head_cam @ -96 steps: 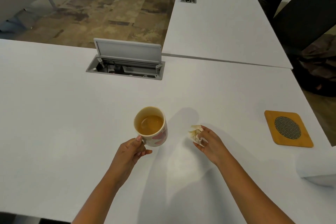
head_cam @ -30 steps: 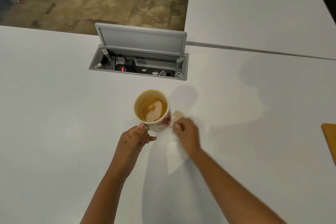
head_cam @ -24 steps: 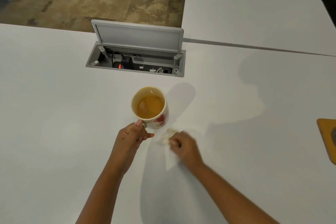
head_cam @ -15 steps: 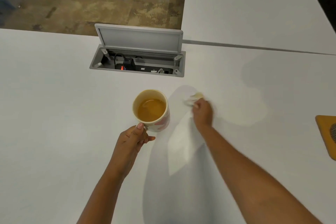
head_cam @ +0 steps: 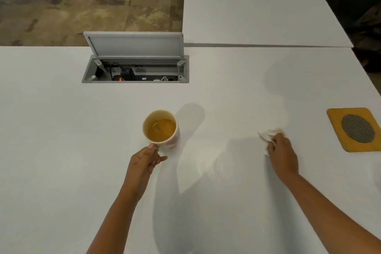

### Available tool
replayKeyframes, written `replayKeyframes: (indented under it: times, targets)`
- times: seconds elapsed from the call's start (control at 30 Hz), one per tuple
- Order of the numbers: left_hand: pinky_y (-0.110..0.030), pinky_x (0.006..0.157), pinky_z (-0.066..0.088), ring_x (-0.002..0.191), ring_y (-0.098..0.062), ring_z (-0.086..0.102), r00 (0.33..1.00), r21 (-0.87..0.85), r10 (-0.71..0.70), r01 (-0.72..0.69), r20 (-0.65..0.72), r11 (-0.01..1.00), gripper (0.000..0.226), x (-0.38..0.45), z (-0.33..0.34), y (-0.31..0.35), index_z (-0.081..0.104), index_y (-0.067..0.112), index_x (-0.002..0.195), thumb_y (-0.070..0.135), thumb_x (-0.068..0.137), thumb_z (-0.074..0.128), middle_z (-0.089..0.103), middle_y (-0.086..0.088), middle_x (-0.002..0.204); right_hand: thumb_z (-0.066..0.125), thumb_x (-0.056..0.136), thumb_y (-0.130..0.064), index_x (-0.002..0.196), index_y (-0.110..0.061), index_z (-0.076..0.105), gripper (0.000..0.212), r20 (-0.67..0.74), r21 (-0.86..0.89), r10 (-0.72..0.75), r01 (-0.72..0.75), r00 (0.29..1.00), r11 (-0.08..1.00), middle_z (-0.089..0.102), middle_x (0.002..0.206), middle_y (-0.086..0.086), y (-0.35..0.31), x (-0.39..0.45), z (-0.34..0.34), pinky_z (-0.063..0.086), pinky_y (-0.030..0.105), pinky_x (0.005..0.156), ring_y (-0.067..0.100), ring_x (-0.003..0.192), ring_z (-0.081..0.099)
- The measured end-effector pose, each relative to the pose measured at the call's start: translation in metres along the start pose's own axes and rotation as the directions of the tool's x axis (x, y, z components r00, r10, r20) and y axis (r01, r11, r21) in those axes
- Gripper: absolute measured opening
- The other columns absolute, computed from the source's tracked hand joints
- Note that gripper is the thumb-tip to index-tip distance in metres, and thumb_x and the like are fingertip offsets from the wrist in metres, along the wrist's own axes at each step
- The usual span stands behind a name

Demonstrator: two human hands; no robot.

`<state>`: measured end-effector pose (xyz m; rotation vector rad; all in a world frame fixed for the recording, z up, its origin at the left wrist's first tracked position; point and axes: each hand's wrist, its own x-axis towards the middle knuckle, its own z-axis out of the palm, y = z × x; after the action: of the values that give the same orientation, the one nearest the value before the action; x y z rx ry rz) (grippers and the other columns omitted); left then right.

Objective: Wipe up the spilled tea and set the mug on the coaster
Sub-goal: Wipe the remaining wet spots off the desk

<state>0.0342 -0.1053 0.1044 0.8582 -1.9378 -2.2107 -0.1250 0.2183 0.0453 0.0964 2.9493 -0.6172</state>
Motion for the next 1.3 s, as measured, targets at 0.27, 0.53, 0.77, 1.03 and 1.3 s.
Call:
replayKeyframes:
  times: [0.27,0.53,0.77,1.03,1.3]
  targets:
    - [-0.041,0.084,0.048,0.051,-0.005,0.05,1.0,-0.071,-0.002,0.002,0.007,0.997,0.053,0.013,0.001,-0.024,0.048,0.028,0.046,0.023,0.097,0.036,0.047,0.012,0.048,0.043,0.091,-0.007,0.108,0.002,0.042,0.019,-0.04,0.008,0.252,-0.252,0.967,0.968,0.063,0.1,0.03,0.029,-0.038,-0.005,0.048,0.045,0.073,0.044,0.086,0.062]
    - [-0.033,0.081,0.051,0.051,-0.004,0.049,0.999,-0.104,-0.038,0.038,0.008,0.994,0.054,0.022,0.009,-0.036,0.052,0.027,0.046,0.022,0.097,0.037,0.046,0.013,0.047,0.042,0.094,-0.017,0.119,-0.011,0.047,0.026,0.215,0.16,-0.103,0.069,0.971,0.985,0.063,0.111,0.008,-0.09,-0.084,0.053,0.042,0.03,0.075,0.035,0.1,0.061]
    - [-0.024,0.069,0.052,0.054,-0.002,0.056,0.997,-0.044,-0.071,0.071,0.019,0.996,0.049,0.023,0.01,-0.042,0.058,0.029,0.049,0.03,0.094,0.04,0.057,0.01,0.051,0.039,0.094,-0.025,0.119,-0.015,0.046,0.028,0.462,0.056,-0.386,0.408,0.799,0.911,0.055,0.12,0.008,-0.085,-0.108,0.061,0.043,0.033,0.08,0.029,0.102,0.057]
    - [-0.036,0.082,0.05,0.079,-0.019,0.061,0.997,0.154,-0.079,0.075,0.02,0.985,0.041,0.02,0.0,-0.045,0.061,0.023,0.065,0.056,0.081,0.042,0.065,0.005,0.072,0.051,0.089,-0.007,0.123,-0.006,0.051,0.034,0.167,0.042,-0.08,0.074,0.983,0.996,0.059,0.126,0.014,0.015,-0.026,-0.009,0.042,0.033,0.091,0.032,0.111,0.059]
    - [-0.03,0.077,0.051,0.091,-0.018,0.061,0.999,0.171,-0.052,0.054,-0.015,0.984,0.031,0.009,0.012,-0.046,0.055,0.034,0.095,0.058,0.082,0.041,0.062,0.005,0.098,0.046,0.091,-0.016,0.099,-0.003,0.039,0.017,0.028,0.03,0.469,-0.47,0.883,0.882,0.061,0.093,0.031,0.096,-0.054,-0.048,0.043,0.044,0.071,0.044,0.082,0.058]
